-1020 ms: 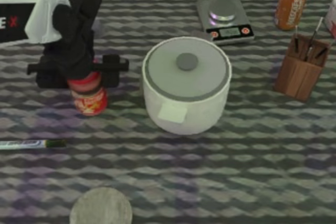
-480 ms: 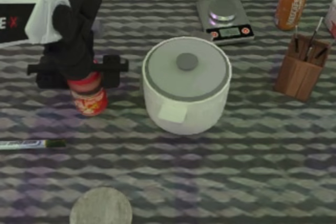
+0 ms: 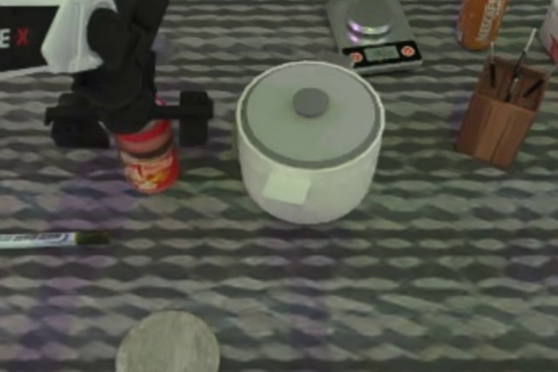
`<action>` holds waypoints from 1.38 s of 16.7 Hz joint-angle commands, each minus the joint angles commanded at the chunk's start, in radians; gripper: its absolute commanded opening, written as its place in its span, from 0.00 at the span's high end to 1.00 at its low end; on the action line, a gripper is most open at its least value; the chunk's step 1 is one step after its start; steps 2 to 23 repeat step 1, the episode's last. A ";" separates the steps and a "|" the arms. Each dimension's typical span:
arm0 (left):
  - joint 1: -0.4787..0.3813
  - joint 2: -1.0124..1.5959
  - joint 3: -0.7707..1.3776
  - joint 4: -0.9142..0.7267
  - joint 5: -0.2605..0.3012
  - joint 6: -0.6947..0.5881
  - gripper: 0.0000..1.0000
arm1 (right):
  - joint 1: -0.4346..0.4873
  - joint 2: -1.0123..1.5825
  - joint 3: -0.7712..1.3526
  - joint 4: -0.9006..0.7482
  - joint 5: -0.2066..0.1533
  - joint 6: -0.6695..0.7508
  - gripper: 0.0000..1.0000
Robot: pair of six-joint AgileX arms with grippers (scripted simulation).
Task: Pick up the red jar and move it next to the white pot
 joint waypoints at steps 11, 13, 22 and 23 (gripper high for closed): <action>0.000 0.000 0.000 0.000 0.000 0.000 0.00 | 0.000 0.000 0.000 0.000 0.000 0.000 0.00; 0.000 0.000 0.000 0.000 0.000 0.000 0.00 | 0.000 0.000 0.000 0.000 0.000 0.000 0.00; 0.000 0.000 0.000 0.000 0.000 0.000 0.00 | 0.000 0.000 0.000 0.000 0.000 0.000 0.00; 0.000 0.000 0.000 0.000 0.000 0.000 0.00 | 0.000 0.000 0.000 0.000 0.000 0.000 0.00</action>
